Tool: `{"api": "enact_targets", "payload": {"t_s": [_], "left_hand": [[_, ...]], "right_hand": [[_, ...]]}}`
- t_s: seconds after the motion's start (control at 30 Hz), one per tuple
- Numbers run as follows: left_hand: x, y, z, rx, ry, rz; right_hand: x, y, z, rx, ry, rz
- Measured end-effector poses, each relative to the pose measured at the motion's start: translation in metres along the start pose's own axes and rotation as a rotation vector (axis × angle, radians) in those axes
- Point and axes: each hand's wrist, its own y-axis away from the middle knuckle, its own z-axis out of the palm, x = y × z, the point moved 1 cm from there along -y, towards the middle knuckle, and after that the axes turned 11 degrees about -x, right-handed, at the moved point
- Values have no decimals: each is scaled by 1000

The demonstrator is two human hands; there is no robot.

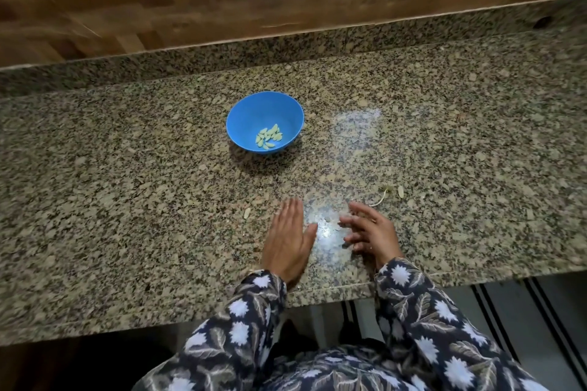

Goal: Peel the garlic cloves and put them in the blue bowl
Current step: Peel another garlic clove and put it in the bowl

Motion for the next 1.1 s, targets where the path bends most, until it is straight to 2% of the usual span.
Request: {"api": "enact_targets", "payload": {"t_s": [0.07,0.13,0.2,0.27,0.4,0.53,0.6,0.73,0.8,0.9,1.0,1.07,1.1], "left_hand": [[9,-4,-1,-68,-24,94],[13,-5,-4,-114,91,183],[15,-10,-6,-73,156,174],[21,-16,-4,-69,69,162],[34,-15,3,-223,-143,406],[16,0,-12,-183,-202,578],[6,10,-24,-210,-164,580],[-23,19,-38,-113,-276,608],[-37,20,-38,-31,-298,546],[-32,24,-45,25,-154,298],[-12,22,-49,108,339,-90],[13,24,-48,85,598,-137],[27,28,-47,74,596,-103]], "right_hand": [[2,2,-4,58,-8,-26],[3,4,-9,139,-30,-58],[2,6,-16,217,-87,-91],[2,7,-22,255,-154,-102],[1,9,-23,247,-212,-80],[2,8,-17,262,-206,-95],[3,7,-9,233,-184,-93],[9,6,10,157,-176,-54],[11,4,17,136,-194,-22],[15,2,29,89,-275,15],[17,5,48,-12,-441,92],[20,8,59,-68,-587,161],[23,9,62,-86,-673,198]]}}
